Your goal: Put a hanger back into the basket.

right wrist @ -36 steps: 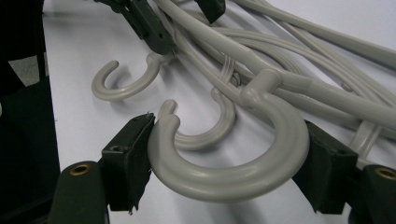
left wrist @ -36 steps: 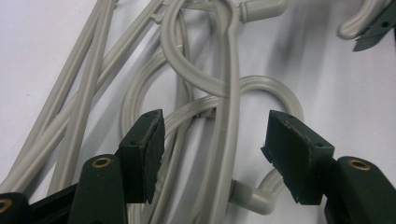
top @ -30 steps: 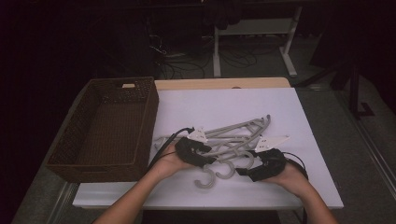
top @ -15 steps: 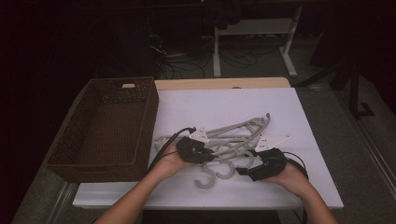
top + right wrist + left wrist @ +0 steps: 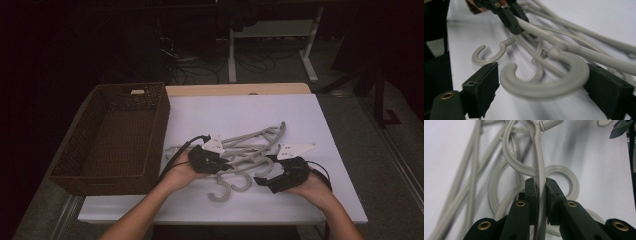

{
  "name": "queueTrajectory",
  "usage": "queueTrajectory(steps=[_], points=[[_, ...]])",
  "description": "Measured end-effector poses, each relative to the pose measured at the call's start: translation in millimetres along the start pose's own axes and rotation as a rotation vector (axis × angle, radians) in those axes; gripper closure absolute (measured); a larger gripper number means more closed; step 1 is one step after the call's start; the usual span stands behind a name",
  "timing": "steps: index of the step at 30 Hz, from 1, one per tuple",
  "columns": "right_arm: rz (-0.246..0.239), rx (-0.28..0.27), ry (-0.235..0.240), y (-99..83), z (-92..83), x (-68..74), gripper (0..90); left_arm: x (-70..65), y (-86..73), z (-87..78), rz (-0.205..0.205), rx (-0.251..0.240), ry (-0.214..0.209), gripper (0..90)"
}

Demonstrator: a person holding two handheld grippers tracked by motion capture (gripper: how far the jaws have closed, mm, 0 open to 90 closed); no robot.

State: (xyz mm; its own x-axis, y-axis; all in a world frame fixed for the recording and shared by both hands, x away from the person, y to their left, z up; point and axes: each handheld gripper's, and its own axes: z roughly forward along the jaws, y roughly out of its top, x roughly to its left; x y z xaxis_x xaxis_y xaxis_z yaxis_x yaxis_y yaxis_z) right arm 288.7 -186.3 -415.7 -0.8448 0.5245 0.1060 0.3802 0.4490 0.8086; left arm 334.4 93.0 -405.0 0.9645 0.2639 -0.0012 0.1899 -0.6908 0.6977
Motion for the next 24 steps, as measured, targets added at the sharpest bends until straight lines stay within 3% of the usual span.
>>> queueTrajectory(steps=[6,12,15,17,18,19,20,24], points=[[0.031,-0.072,-0.040,-2.3,-20.6,-3.6,12.0,5.2,9.2,-10.5,-0.041,-0.020,-0.012,82.1],[0.058,-0.094,-0.066,-8.1,-30.3,-9.9,12.1,9.0,16.7,-16.5,-0.068,-0.015,-0.033,82.3],[0.067,-0.099,-0.070,-8.9,-31.7,-11.7,12.1,9.4,19.9,-20.0,-0.072,-0.015,-0.021,82.4],[0.074,-0.108,-0.072,-9.6,-32.8,-13.6,11.6,11.9,22.9,-26.2,-0.073,-0.020,0.002,82.5],[0.079,-0.114,-0.079,-10.0,-34.0,-14.9,11.5,15.9,25.9,-34.3,-0.094,-0.031,0.035,82.5],[0.079,-0.114,-0.079,-10.0,-34.0,-14.9,11.5,15.9,25.9,-34.3,-0.094,-0.031,0.035,82.5],[0.082,-0.117,-0.080,-10.0,-34.4,-15.4,11.4,18.9,27.8,-40.7,-0.105,-0.035,0.056,82.5],[0.093,-0.134,-0.087,-10.8,-37.0,-18.5,11.4,27.7,34.0,-69.6,-0.126,-0.092,0.062,82.4]])
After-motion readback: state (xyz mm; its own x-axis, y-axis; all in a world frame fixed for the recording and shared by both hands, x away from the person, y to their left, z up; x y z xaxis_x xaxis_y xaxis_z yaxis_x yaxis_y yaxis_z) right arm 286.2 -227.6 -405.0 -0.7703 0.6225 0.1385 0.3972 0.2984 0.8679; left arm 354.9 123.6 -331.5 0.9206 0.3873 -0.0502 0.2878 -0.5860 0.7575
